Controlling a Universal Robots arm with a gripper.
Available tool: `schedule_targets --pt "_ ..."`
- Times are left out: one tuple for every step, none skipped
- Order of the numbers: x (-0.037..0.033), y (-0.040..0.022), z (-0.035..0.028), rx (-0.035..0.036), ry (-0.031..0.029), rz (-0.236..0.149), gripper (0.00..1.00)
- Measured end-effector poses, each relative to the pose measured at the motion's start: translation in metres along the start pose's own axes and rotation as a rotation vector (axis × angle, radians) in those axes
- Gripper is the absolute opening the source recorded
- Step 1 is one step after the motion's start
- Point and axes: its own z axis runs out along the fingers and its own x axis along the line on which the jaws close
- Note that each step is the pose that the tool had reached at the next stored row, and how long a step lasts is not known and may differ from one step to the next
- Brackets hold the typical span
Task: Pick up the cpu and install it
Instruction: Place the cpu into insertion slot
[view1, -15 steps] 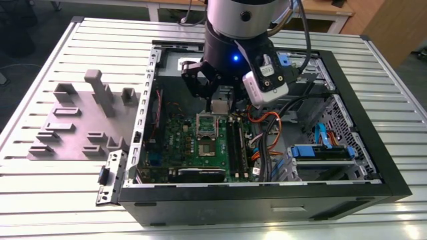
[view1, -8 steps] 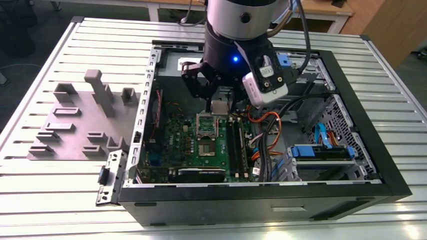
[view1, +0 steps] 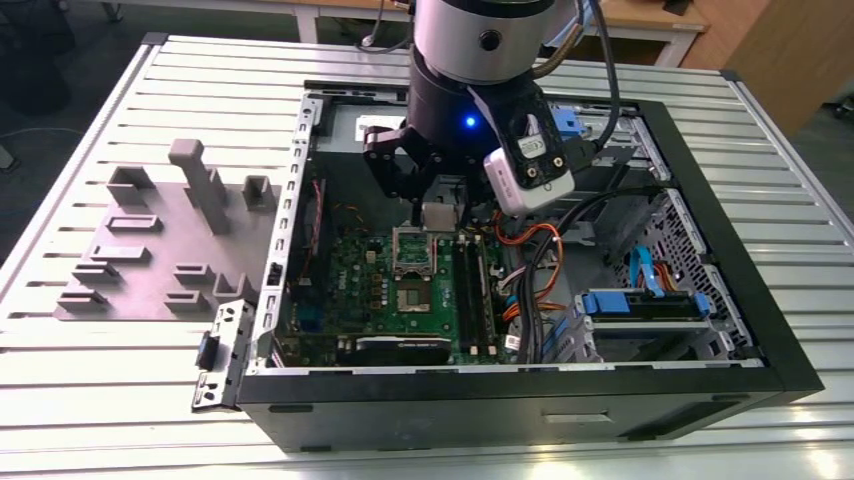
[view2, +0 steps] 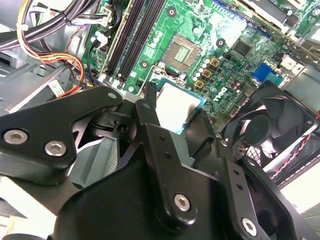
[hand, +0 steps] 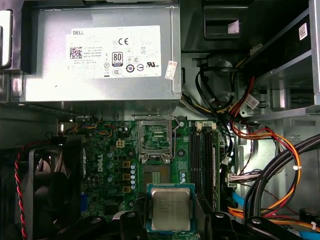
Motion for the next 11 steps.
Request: schedule_targets --pt "0.0 0.0 0.0 0.0 0.0 0.0 0.47" --pt "0.0 0.0 0.0 0.0 0.0 0.0 0.47" --pt "0.0 0.0 0.0 0.0 0.0 0.0 0.47" --pt "0.0001 0.0 0.0 0.0 0.0 0.0 0.47" --pt "0.0002 0.0 0.0 0.0 0.0 0.0 0.47" --pt "0.0002 0.0 0.0 0.0 0.0 0.0 0.47" --pt "0.0002 0.0 0.0 0.0 0.0 0.0 0.47" --pt "0.0002 0.0 0.0 0.0 0.0 0.0 0.47" --pt "0.0002 0.0 0.0 0.0 0.0 0.0 0.47" --pt "0.0002 0.0 0.0 0.0 0.0 0.0 0.47" --pt "0.0002 0.0 0.0 0.0 -0.0001 0.0 0.47"
